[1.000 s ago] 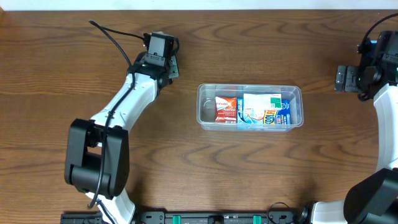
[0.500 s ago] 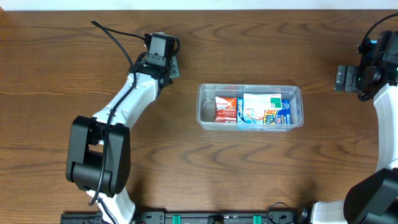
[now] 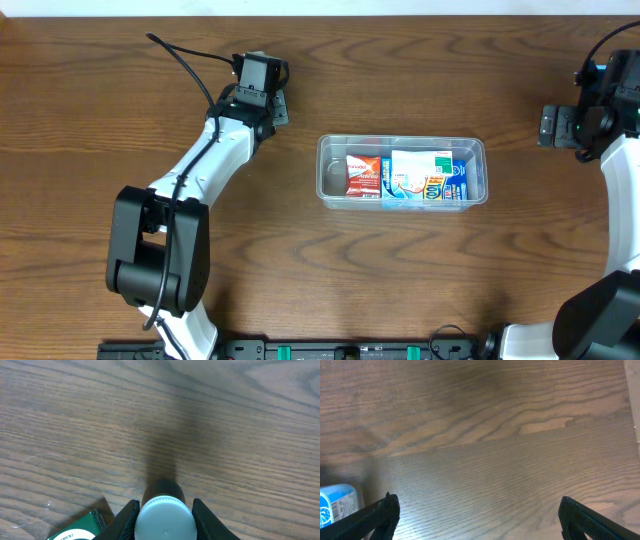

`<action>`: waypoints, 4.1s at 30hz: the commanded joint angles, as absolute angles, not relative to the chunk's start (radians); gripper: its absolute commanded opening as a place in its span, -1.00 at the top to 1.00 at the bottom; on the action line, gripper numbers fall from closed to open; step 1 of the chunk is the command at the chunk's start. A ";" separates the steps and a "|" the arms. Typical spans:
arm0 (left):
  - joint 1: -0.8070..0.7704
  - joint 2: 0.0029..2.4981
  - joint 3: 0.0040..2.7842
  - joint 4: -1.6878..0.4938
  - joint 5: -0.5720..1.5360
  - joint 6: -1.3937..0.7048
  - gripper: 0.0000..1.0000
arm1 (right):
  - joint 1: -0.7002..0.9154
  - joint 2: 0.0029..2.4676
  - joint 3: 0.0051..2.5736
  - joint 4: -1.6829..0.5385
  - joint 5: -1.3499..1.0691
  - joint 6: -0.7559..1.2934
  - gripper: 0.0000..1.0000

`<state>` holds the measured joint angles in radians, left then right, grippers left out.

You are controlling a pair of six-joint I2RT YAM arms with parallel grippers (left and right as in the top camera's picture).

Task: Pack container
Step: 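Lower left gripper around the bottle and close on it, then lift the bottle and carry it right to the container, then lower the bottle into the container's left corner and release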

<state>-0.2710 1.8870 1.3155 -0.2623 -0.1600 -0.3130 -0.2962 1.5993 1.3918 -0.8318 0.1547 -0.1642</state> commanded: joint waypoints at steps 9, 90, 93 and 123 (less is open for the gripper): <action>-0.271 1.830 1.328 -0.286 -0.164 -0.307 0.38 | -0.300 1.577 1.395 -0.831 0.161 -0.150 -0.98; -0.717 1.784 1.328 -0.560 -0.253 -0.447 0.36 | -0.300 1.577 1.395 -0.830 0.161 -0.150 -0.99; -0.717 1.787 1.328 -0.560 -0.256 -0.447 0.35 | -0.300 1.577 1.395 -0.831 0.161 -0.150 -0.98; -0.717 1.687 1.328 -0.549 -0.256 -0.439 -0.25 | -0.300 1.577 1.395 -0.830 0.161 -0.150 -0.98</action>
<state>-0.7155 1.7618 1.3151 -0.5579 -0.2390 -0.4450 -0.2962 1.5993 1.3918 -0.8318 0.1547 -0.1646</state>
